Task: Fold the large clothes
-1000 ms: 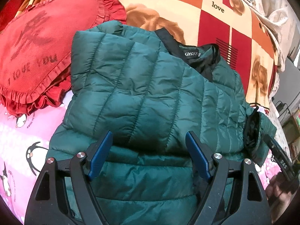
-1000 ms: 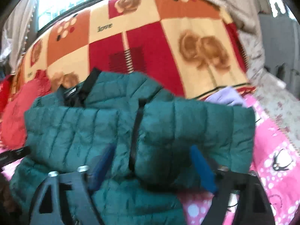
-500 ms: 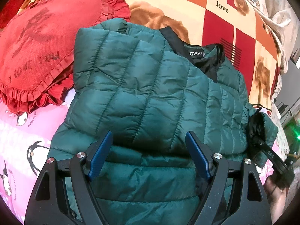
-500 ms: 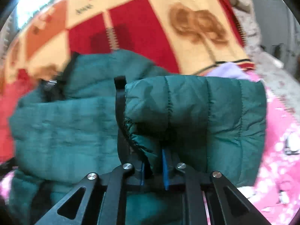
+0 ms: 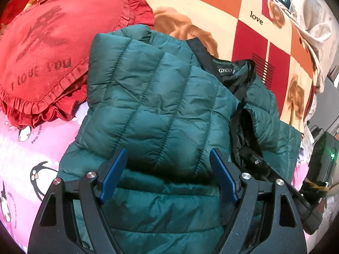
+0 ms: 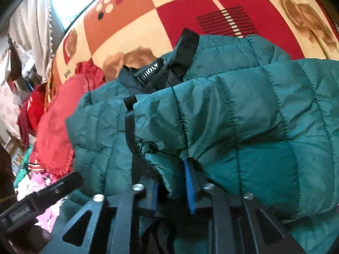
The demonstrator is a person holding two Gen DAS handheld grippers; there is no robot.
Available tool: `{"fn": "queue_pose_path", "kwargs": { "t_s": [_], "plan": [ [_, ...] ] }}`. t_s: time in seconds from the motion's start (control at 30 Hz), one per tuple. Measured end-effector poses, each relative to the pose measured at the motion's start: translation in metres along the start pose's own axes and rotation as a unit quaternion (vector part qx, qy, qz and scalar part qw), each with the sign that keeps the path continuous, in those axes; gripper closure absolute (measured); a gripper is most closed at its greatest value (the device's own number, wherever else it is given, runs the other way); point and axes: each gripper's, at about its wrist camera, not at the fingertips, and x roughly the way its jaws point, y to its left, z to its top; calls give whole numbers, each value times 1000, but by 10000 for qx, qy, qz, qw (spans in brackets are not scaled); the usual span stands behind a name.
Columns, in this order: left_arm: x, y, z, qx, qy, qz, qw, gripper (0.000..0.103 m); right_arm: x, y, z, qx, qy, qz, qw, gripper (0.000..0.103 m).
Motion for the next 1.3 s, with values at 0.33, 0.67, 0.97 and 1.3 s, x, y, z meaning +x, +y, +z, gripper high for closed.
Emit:
{"fn": "queue_pose_path", "kwargs": {
  "t_s": [0.33, 0.67, 0.97, 1.3],
  "plan": [
    [-7, -17, -4, 362, -170, -302, 9987, 22, -51, -1, -7, -467, -265, -779, 9955, 32],
    [19, -112, -21, 1518, 560, -1782, 9706, 22, -96, -94, -50, 1053, -84, -1979, 9745, 26],
    [70, -140, -22, 1366, 1043, -1478, 9740, 95, -85, -105, -48, 1233, 145, -1860, 9747, 25],
    [3, -99, 8, 1378, 236, -1385, 9804, 97, -97, -97, -49, 1171, -62, -1896, 9748, 25]
  ]
}}
